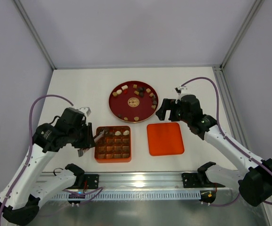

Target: Pack the chocolate

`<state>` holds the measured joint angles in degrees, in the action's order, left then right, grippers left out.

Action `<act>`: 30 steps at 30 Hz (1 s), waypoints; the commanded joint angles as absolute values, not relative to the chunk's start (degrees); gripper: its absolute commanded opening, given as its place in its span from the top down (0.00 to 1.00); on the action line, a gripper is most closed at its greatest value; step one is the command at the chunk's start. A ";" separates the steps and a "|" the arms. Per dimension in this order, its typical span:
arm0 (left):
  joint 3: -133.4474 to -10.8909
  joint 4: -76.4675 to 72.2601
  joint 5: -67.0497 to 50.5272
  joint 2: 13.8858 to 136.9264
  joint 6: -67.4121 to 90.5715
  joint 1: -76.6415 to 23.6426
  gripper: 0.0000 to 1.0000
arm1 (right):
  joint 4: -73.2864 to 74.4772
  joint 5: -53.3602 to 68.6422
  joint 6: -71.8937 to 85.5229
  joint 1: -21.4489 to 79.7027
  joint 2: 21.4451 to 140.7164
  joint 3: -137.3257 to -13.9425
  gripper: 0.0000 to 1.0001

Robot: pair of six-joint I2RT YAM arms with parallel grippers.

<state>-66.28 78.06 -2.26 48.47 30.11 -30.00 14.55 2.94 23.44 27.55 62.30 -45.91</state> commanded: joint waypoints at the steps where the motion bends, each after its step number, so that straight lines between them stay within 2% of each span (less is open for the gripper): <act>1: -66.18 84.72 -4.04 47.20 30.94 -30.32 0.71 | 12.04 2.46 23.82 27.77 62.23 -45.62 0.00; 30: -63.28 83.50 -5.36 50.62 30.15 -31.03 0.71 | 11.43 2.64 23.56 27.77 62.49 -45.35 0.00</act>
<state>-63.37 78.04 -4.21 50.37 30.06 -30.79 14.09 2.94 23.75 27.55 62.30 -45.17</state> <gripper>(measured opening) 0.307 0.996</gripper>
